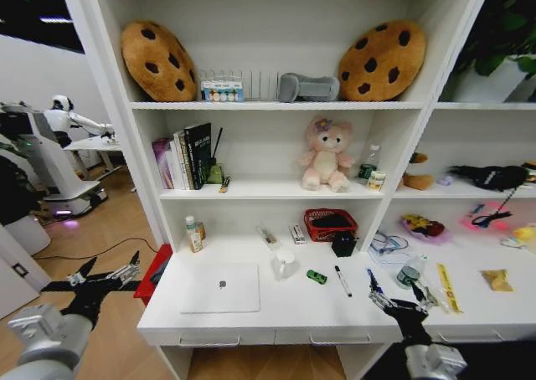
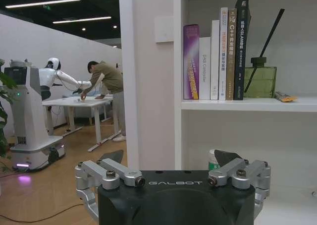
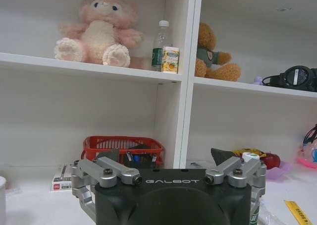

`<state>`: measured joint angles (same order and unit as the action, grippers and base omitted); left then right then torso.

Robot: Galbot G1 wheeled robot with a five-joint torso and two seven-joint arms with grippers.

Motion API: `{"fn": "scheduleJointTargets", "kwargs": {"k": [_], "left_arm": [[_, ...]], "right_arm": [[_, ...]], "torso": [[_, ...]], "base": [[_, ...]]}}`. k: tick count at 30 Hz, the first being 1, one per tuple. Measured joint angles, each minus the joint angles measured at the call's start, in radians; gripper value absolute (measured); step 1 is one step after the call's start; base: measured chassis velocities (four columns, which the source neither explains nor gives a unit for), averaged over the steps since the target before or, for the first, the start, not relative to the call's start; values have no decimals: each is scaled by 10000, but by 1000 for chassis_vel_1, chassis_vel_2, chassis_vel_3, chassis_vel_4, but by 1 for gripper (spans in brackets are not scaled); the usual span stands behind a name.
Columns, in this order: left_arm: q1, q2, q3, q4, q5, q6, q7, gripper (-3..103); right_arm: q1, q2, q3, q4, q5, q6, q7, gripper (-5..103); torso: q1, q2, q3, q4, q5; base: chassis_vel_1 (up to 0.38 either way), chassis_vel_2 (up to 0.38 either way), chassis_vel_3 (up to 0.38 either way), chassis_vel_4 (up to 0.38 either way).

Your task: Organize the objects on the table.

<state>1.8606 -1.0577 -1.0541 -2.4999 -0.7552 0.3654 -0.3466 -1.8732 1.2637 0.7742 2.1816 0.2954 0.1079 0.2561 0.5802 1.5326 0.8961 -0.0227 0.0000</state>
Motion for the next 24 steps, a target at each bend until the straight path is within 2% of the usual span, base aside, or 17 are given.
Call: {"fn": "scheduleJointTargets", "kwargs": {"k": [4, 7, 12, 13, 14, 15, 16, 17, 18, 20, 24], "left_arm": [[-8, 8, -2, -1, -3, 2, 0, 100], [-16, 15, -3, -79, -7, 6, 2, 100], [-21, 18, -5, -83, -10, 5, 0, 100], [-23, 19, -4, -78, -10, 5, 0, 100], [-24, 21, -5, -65, -11, 5, 0, 100], [-26, 22, -4, -56, -13, 5, 3, 100], [-26, 22, -4, -56, -13, 5, 3, 100], [-26, 22, -4, -51, -13, 5, 2, 100], [-27, 22, -4, -42, -14, 5, 1, 100], [-28, 23, -2, -38, -13, 5, 2, 100], [-29, 25, -1, -28, -14, 5, 2, 100]], "right_arm": [[-5, -6, -89, -152, -238, 121, -276, 100], [-6, -427, -16, -324, 386, 370, -1721, 100], [224, -891, 121, -672, 839, 396, -2112, 100], [340, -1231, 232, -1037, 1144, 552, -2644, 100], [361, -1844, 447, -1626, 2020, 740, -4079, 100], [425, -2382, 645, -2112, 2829, 868, -5362, 100], [425, -2382, 645, -2112, 2829, 868, -5362, 100], [482, -2554, 720, -2318, 3110, 925, -5844, 100], [758, -3024, 908, -3042, 3712, 1023, -7237, 100], [1104, -3454, 957, -3687, 3842, 1124, -8096, 100], [1547, -3850, 861, -4371, 3800, 1197, -8580, 100]], "torso": [[0, 0, 0, 0, 1], [0, 0, 0, 0, -2], [0, 0, 0, -1, 1], [0, 0, 0, 2, -1], [0, 0, 1, -1, 9], [0, 0, 1, -1, 0], [0, 0, 1, -1, 0], [0, 0, 0, 1, -2], [0, 0, 1, -1, 3], [0, 0, 1, -1, 4], [0, 0, 1, 1, 2]], "base": [[0, 0, 0, 0], [0, 0, 0, 0], [0, 0, 0, 0], [0, 0, 0, 0], [0, 0, 0, 0], [0, 0, 0, 0], [0, 0, 0, 0], [0, 0, 0, 0], [0, 0, 0, 0], [0, 0, 0, 0], [0, 0, 0, 0]]}}
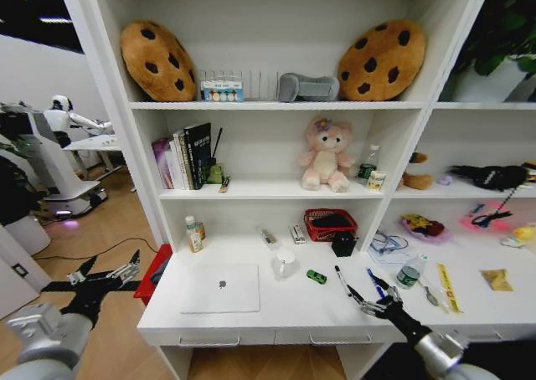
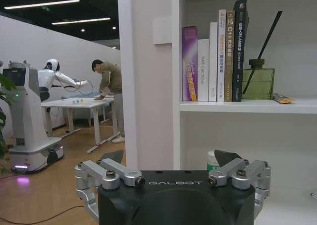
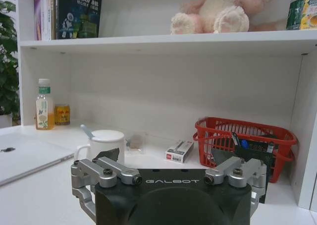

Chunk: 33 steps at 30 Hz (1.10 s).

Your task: Organize the objects on the table.

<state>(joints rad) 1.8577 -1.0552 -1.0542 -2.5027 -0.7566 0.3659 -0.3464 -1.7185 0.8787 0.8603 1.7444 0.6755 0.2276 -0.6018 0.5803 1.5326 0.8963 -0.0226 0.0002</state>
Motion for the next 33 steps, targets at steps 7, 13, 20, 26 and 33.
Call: {"fn": "scheduleJointTargets", "kwargs": {"k": [7, 13, 20, 26, 33], "left_arm": [[-4, 5, 1, 11, -2, 0, 2, 100], [-5, 5, 2, 16, -2, -2, 5, 100], [-5, 6, 1, 20, -3, -6, 7, 100], [-5, 6, 1, 25, -2, -8, 10, 100], [-6, 6, 1, 26, -2, -8, 15, 100]], "right_arm": [[831, -683, -719, -770, 84, -445, -389, 100], [2211, -1132, -1890, -1587, 99, -738, -472, 100], [3520, -1382, -3264, -2578, -186, -816, -480, 100], [4818, -1406, -4480, -3129, -443, -1085, -481, 100], [5942, -1574, -5655, -3505, -428, -1345, -471, 100]], "torso": [[-1, 1, -1, -2, -3], [0, 0, 0, 1, -2], [0, 0, 0, 0, -1], [0, 0, -1, 0, -2], [0, 0, -1, 1, -2]], "base": [[0, 0, 0, 0], [0, 0, 0, 0], [0, 0, 0, 0], [0, 0, 0, 0], [0, 0, 0, 0]]}}
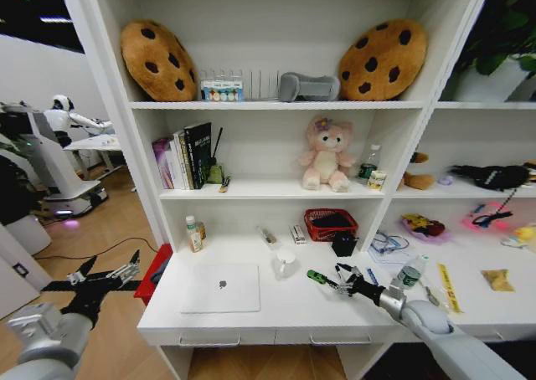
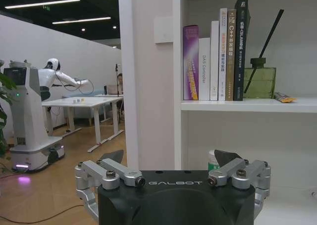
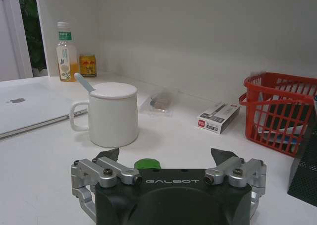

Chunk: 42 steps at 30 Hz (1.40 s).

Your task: Organize the objects on the table.

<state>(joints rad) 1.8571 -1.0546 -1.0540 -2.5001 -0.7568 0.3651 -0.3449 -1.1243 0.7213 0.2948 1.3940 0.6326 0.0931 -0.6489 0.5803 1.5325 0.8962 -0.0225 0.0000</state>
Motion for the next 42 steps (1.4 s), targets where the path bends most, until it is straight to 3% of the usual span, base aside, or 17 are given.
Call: {"fn": "scheduleJointTargets", "kwargs": {"k": [38, 42], "left_arm": [[0, 0, 0, 1, 0, -1, 1, 100], [0, 0, 0, 1, 0, -1, 1, 100]], "right_arm": [[2149, 850, -2376, -2078, -362, 118, -82, 101], [2191, 863, -2402, -2152, -344, 156, -131, 86]], "torso": [[-1, 2, -1, -1, -1], [-2, 2, -1, -1, -2]], "base": [[0, 0, 0, 0], [0, 0, 0, 0]]}}
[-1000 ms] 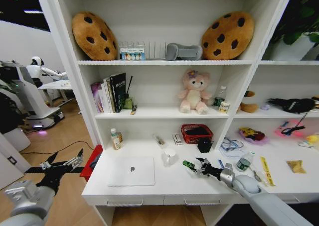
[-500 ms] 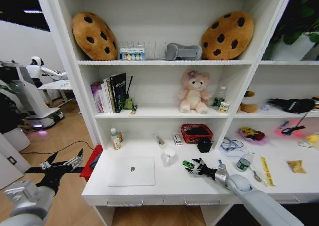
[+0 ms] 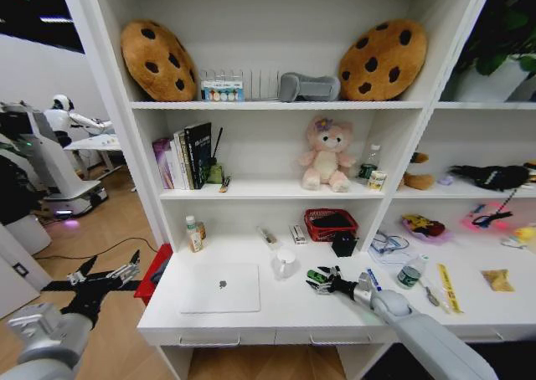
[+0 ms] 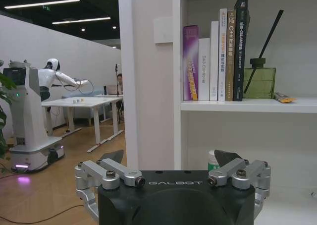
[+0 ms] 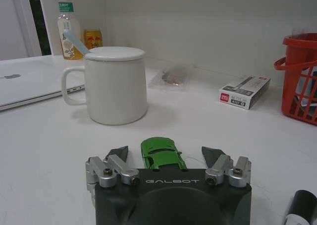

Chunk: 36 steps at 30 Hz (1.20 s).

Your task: Organize the objects on the table.

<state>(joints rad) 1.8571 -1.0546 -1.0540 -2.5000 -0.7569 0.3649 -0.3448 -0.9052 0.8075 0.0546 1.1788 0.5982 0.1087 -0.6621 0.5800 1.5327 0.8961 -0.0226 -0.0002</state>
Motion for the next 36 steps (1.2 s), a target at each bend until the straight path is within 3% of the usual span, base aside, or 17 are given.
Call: {"fn": "scheduleJointTargets", "kwargs": {"k": [1, 5, 6, 15, 29, 31, 36], "left_arm": [[0, 0, 0, 0, 0, 0, 0, 100], [0, 0, 0, 0, 0, 1, 0, 100], [0, 0, 0, 0, 0, 0, 0, 100], [0, 0, 0, 0, 0, 1, 0, 100], [0, 0, 0, 0, 0, 1, 0, 100], [0, 0, 0, -1, 0, 1, 0, 100], [0, 0, 0, 0, 0, 1, 0, 100]], "right_arm": [[0, -8, 4, 0, 7, 7, -33, 81], [-8, -18, 16, 9, 12, 7, -45, 81], [-15, -27, 25, 15, 16, 7, -51, 65], [-216, -173, 220, 183, 56, -11, -116, 36], [-840, -560, 1190, 1201, 468, -146, -114, 36], [-1034, -780, 1558, 1652, 727, -227, -93, 36], [-1882, -2158, 3198, 3289, 1905, -327, -47, 36]], "torso": [[0, 0, 0, 0, 1], [0, 0, 0, 0, 2], [0, 0, 0, 1, 2], [1, -1, 1, 0, 2], [1, -1, 1, 1, 2], [1, -1, 1, -1, 5], [1, -1, 1, -3, 6]], "base": [[0, 0, 0, 0], [0, 0, 0, 0], [0, 0, 0, 0], [0, 0, 0, 0], [0, 0, 0, 0], [0, 0, 0, 0], [0, 0, 0, 0]]}}
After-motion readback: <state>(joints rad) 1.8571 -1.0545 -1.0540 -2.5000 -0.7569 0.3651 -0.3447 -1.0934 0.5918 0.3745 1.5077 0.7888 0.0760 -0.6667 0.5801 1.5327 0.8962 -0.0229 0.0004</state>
